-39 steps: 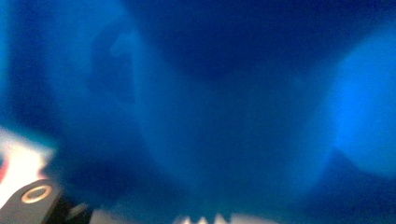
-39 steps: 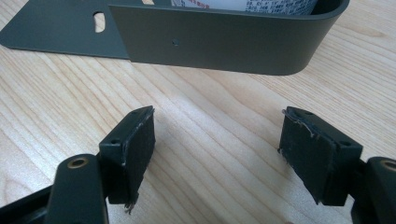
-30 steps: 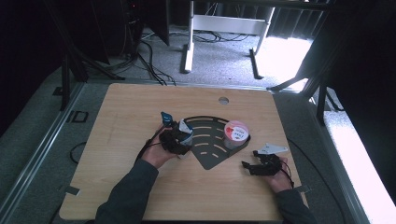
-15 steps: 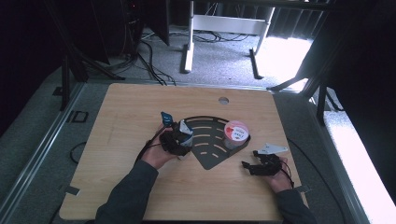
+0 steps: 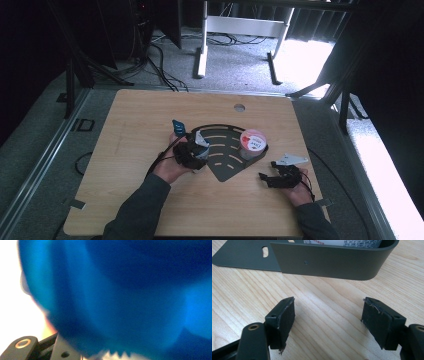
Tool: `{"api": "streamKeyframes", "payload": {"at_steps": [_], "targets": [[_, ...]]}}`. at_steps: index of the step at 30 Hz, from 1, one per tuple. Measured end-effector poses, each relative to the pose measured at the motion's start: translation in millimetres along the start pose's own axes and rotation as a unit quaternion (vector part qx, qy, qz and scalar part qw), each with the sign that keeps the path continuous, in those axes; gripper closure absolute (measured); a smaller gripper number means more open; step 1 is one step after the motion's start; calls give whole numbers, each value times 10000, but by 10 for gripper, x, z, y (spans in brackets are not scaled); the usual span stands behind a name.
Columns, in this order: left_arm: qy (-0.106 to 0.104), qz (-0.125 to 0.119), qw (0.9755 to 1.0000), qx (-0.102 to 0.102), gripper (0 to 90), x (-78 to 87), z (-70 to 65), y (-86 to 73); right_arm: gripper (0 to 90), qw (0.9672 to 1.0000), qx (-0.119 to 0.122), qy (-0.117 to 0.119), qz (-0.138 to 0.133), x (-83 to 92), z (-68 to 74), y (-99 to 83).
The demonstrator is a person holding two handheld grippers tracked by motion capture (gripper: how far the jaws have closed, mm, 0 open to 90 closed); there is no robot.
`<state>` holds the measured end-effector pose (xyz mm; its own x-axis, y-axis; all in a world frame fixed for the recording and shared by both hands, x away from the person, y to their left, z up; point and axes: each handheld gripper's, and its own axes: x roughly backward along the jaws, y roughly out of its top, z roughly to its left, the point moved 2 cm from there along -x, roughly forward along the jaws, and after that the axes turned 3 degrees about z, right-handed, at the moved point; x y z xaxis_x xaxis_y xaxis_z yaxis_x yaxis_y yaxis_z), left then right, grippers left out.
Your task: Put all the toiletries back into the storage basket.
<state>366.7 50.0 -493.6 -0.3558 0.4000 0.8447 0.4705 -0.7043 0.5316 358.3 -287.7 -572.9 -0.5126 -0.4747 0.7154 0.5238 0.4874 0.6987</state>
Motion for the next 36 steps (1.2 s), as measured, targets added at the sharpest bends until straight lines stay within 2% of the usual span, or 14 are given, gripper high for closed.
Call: {"api": "streamKeyframes", "payload": {"at_steps": [6,23,32,36], "targets": [[-108,-80,9999,-33,548,28,-35,25,263,10000,-1,1,-3,0,0,0],[-177,-223,9993,-246,549,83,-124,168,261,10000,13,1,-6,-1,-1,0],[-196,-259,9991,-286,548,79,-156,236,261,10000,9,2,-6,-1,-1,1],[-267,-323,9989,-227,549,73,-147,260,261,10000,17,2,-9,-1,-2,0]]}}
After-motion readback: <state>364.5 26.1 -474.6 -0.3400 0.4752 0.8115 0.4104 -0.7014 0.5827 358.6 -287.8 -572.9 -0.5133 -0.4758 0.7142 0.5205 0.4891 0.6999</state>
